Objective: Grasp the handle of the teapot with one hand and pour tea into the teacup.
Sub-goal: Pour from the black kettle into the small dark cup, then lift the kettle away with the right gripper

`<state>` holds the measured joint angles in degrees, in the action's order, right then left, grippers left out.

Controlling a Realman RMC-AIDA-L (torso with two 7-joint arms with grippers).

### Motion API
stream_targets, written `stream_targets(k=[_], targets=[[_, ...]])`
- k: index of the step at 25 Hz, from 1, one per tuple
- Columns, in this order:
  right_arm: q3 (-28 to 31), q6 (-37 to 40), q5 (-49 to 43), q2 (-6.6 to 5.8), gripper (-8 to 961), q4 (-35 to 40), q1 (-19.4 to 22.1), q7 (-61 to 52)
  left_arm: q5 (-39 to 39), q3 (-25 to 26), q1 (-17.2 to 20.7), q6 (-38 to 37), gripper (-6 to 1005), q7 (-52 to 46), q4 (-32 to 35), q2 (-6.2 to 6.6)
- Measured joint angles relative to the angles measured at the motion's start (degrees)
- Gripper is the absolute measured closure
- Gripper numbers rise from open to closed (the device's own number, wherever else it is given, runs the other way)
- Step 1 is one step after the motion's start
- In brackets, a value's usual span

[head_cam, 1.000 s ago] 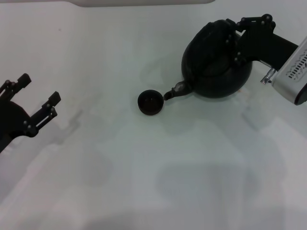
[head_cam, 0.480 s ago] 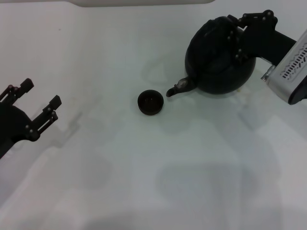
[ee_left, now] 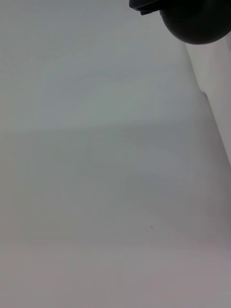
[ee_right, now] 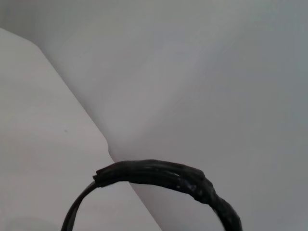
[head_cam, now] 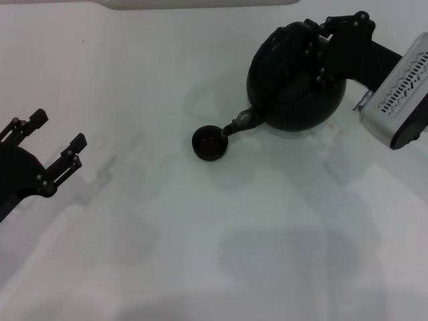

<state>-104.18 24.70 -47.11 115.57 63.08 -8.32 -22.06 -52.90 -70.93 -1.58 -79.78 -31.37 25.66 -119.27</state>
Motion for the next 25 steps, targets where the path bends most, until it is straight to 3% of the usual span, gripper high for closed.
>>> stream_targets(k=[25], targets=[[-3.6,-8.8,0.0,-0.05,846,4.8,0.9,3.4,0.0,-0.1,-0.4,0.0,259,0.9,-0.9,0.00]])
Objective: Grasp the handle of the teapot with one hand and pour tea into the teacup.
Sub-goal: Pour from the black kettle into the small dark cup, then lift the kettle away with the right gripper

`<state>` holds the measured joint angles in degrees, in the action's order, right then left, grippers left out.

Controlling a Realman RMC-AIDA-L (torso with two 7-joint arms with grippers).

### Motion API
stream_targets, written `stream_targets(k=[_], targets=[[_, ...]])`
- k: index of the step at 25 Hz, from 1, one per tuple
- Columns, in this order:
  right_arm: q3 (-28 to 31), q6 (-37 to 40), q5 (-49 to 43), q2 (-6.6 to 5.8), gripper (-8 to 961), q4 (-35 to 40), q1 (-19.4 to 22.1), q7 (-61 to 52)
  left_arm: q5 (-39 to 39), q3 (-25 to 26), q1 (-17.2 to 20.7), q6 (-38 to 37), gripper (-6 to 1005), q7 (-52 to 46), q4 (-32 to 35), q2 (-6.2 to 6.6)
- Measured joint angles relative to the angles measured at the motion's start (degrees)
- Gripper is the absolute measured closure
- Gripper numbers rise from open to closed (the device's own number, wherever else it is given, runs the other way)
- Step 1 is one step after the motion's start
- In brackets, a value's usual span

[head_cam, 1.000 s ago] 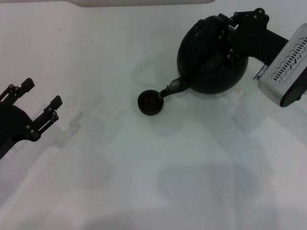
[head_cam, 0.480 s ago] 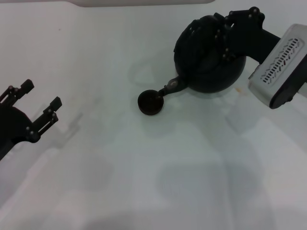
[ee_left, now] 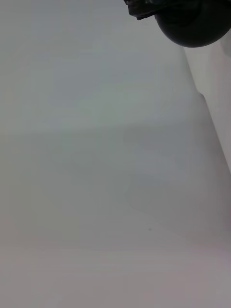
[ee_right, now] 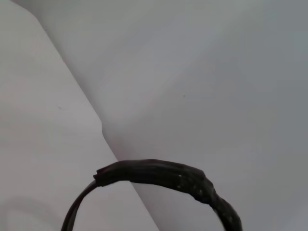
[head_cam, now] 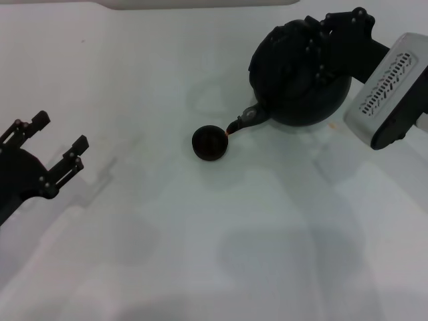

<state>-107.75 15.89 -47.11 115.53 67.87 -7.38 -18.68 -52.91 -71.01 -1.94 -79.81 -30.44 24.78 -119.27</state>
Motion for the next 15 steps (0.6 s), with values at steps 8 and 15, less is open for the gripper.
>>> stream_targets(k=[8,15], targets=[[0.3,-0.1,0.0,-0.31,846,0.3,-0.4,0.1,0.0,0.1,-1.1,0.0,259,0.0,-1.0,0.00],[0.5,0.1,0.2,-0.45,846,0.1,-0.6,0.0,1.3,0.0,-1.5,0.0,259,0.2,-1.3,0.00]])
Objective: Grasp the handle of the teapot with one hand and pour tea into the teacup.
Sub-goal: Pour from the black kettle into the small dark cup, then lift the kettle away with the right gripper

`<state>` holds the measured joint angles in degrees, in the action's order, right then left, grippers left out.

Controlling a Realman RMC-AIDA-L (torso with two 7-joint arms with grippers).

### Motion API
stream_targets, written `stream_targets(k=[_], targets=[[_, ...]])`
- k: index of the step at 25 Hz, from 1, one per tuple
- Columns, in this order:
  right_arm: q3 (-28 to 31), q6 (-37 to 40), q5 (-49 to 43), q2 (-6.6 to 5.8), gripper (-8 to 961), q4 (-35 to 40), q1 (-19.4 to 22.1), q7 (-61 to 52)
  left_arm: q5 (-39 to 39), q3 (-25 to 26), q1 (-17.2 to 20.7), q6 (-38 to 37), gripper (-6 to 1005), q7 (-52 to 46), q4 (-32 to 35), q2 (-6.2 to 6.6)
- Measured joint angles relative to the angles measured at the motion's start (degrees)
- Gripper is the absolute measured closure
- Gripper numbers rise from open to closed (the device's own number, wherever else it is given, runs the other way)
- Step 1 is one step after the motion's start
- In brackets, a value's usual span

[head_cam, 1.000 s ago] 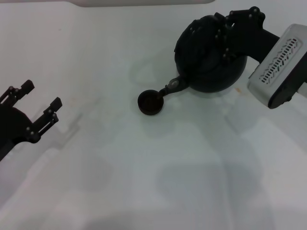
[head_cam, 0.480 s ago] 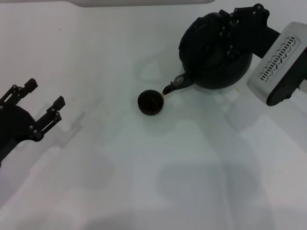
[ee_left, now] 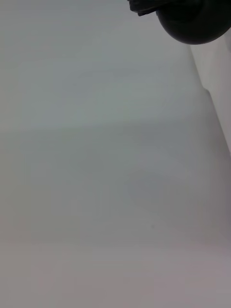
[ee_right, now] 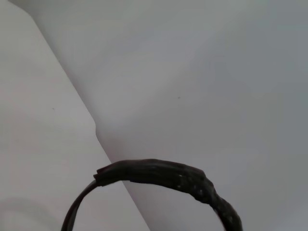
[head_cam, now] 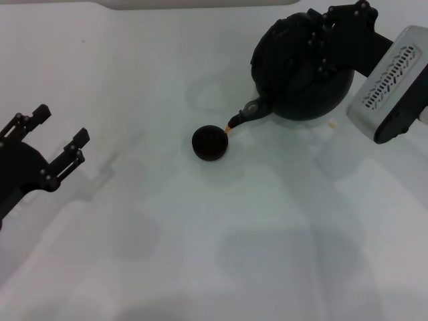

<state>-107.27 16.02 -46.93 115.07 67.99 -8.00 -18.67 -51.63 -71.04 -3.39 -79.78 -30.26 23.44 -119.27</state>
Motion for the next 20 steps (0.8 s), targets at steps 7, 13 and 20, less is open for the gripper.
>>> stream_targets(k=[7,13,20], targets=[[-0.7,0.3,0.2,0.04,846,0.2,0.4,-0.1,0.0,0.0,-0.1,0.0,259,0.5,-0.1,0.00],[-2.2,0.4,0.3,0.15,846,0.7,0.7,-0.3,0.0,0.0,-0.1,0.0,259,0.5,-0.1,0.00],[-2.5,0.4,0.3,0.30,847,1.0,0.9,-0.3,0.0,0.0,-0.1,0.0,259,0.5,-0.1,0.08]])
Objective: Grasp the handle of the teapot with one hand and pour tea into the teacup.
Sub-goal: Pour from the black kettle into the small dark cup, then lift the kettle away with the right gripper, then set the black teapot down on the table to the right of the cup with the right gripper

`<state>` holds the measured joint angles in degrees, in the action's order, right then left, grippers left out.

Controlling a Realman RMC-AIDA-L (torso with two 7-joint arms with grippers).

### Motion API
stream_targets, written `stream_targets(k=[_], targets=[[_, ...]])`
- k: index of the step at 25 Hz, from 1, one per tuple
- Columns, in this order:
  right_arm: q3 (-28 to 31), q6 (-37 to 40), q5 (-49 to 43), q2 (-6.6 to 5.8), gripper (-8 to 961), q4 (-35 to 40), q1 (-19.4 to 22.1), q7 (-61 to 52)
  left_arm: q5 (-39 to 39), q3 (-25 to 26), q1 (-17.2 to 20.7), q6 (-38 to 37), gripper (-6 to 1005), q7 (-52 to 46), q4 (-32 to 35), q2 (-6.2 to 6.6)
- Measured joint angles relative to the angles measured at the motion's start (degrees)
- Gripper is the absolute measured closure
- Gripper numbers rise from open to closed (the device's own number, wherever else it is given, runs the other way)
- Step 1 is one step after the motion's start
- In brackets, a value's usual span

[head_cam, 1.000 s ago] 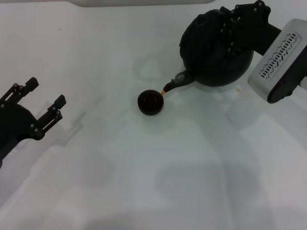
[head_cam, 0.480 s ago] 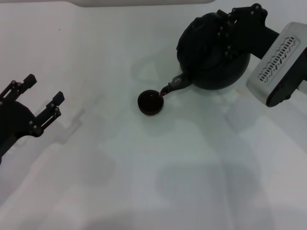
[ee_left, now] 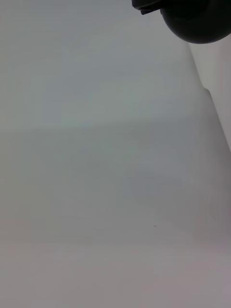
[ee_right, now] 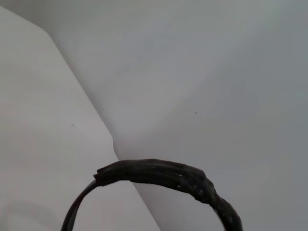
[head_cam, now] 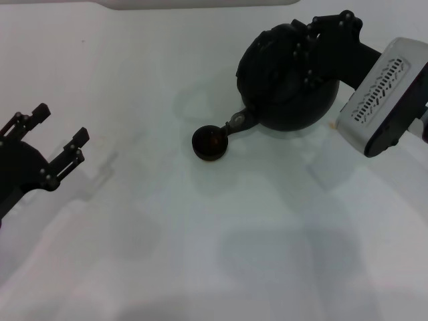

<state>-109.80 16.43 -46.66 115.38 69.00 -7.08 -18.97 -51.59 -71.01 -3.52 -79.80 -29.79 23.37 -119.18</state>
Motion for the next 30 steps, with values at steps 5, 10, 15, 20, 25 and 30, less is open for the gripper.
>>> stream_targets(k=[5,10,15,20,25,30], targets=[[0.0,0.0,0.0,0.02,846,0.0,0.0,0.0,0.0,0.0,0.0,0.0,259,0.0,0.0,0.01],[0.3,0.1,0.3,0.08,846,-0.2,0.1,0.0,0.0,0.0,0.2,0.0,259,0.0,-0.1,0.01],[2.7,5.2,6.3,0.04,847,-1.0,0.8,-0.1,0.0,0.0,0.3,0.0,258,0.0,-0.1,0.00],[6.9,12.6,14.1,-0.31,847,-2.7,2.5,-1.3,0.0,0.0,0.4,0.0,258,0.0,-0.1,0.00],[11.2,20.4,15.2,-0.54,847,-7.3,3.0,-9.0,0.0,0.0,0.0,0.0,258,0.0,-0.1,0.00],[14.8,29.0,14.9,-1.13,847,-14.7,2.1,-15.9,0.0,0.0,-0.6,0.1,258,0.0,-0.1,0.08]])
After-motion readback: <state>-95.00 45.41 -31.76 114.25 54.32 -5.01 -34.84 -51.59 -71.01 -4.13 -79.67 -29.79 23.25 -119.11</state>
